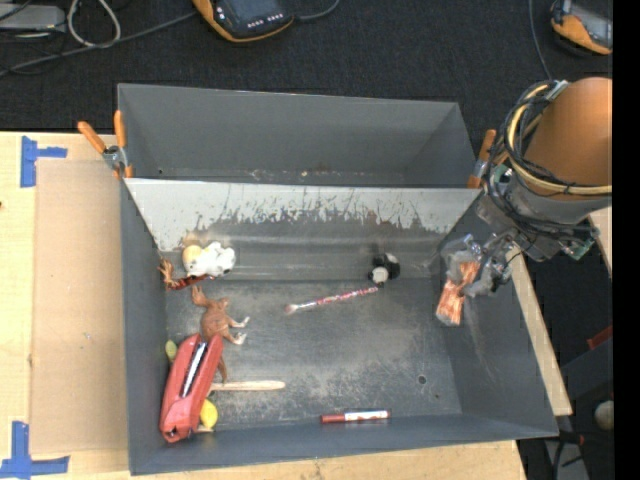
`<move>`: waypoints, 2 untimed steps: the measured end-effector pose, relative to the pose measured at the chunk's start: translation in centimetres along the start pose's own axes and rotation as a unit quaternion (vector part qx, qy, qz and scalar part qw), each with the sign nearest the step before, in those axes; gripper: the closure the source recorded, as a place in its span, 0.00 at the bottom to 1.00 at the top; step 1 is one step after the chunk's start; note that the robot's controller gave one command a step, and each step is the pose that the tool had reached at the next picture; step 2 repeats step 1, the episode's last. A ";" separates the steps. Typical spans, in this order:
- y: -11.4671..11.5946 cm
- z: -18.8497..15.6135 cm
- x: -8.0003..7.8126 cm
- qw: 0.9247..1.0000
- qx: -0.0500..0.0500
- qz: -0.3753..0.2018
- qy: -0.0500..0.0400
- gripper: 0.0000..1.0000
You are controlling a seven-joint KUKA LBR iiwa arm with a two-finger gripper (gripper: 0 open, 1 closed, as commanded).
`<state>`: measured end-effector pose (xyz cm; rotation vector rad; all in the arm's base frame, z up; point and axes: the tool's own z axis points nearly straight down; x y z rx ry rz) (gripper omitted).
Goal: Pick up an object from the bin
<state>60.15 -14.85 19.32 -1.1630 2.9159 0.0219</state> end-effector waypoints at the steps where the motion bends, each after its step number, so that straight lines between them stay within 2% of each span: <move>1: 0.0 0.0 0.0 1.000 0.000 0.001 0.000 1.00; 2: 0.0 0.0 0.0 1.000 0.000 0.001 0.000 1.00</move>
Offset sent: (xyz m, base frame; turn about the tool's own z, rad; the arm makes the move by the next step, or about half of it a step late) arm -0.0142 0.0038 0.1339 0.0000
